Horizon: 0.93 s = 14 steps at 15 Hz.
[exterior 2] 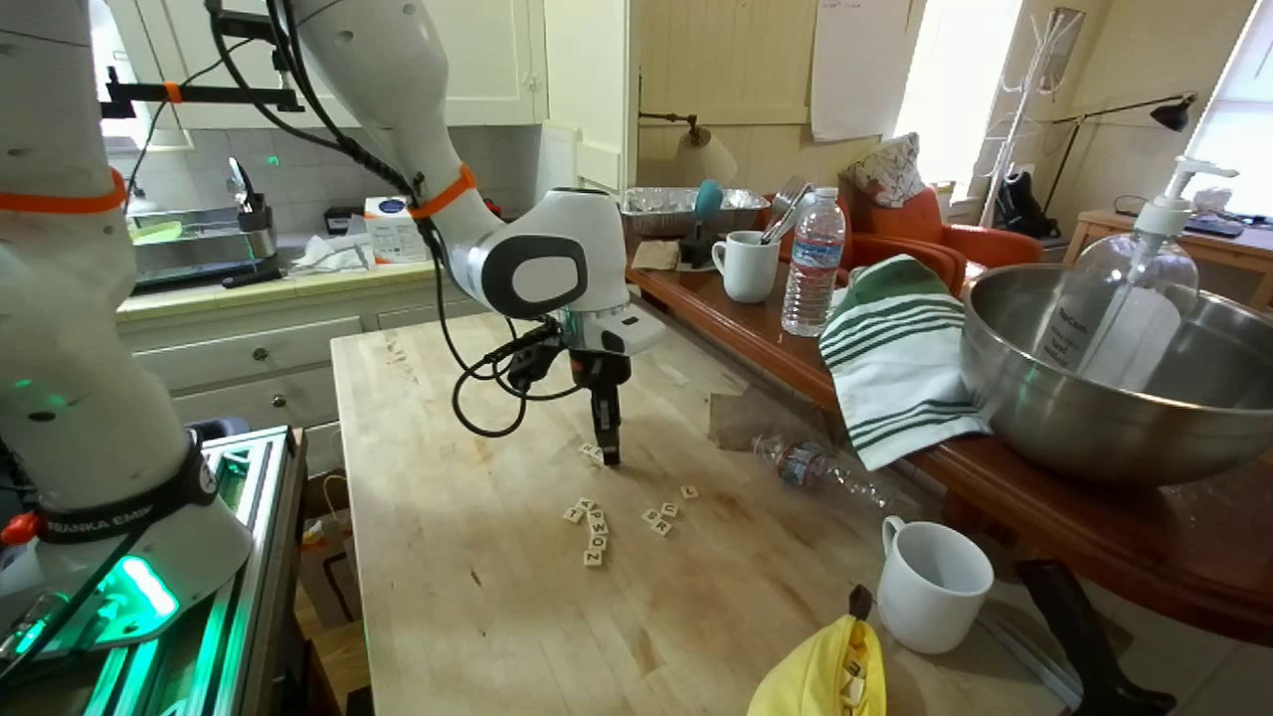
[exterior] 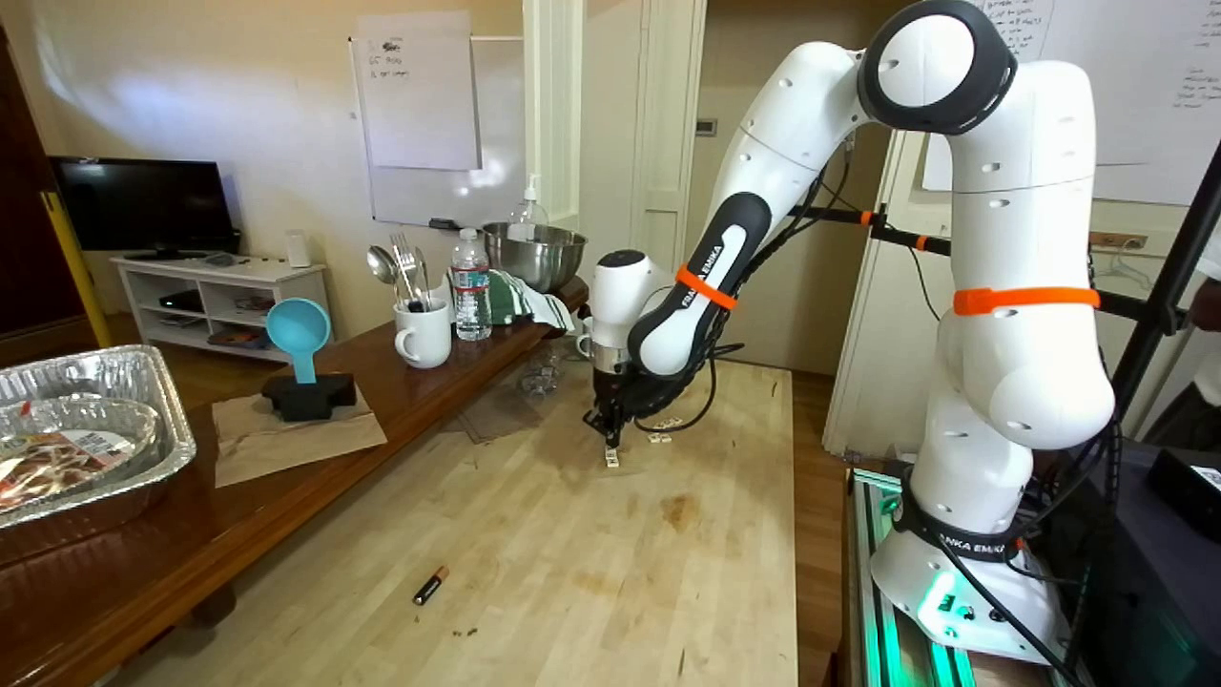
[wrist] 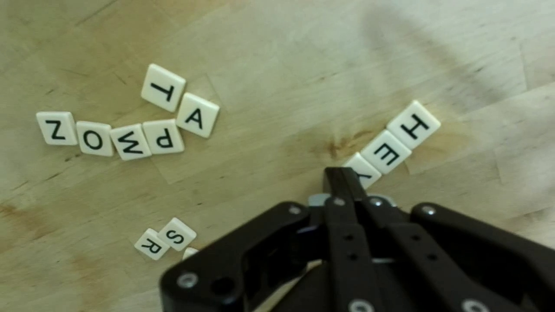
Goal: Use the tile letters to spell the word hey
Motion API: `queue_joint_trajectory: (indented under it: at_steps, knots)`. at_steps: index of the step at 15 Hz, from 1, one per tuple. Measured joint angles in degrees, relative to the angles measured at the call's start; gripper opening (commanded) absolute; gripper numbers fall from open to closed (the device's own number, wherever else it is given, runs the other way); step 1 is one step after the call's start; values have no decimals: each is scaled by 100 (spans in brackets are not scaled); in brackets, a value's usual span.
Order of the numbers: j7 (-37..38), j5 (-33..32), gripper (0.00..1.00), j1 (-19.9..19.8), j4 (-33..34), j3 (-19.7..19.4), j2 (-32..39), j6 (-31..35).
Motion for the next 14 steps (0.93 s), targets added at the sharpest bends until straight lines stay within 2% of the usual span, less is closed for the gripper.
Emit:
queue_joint_trajectory:
  at_steps: [10,13,14]
  knots:
    - [-2,8,0,0,9,0,-122,0]
    - [-212,37,0,-9,6,28,-188,7]
    - [-378,108,26,-23,-2,62,-212,10]
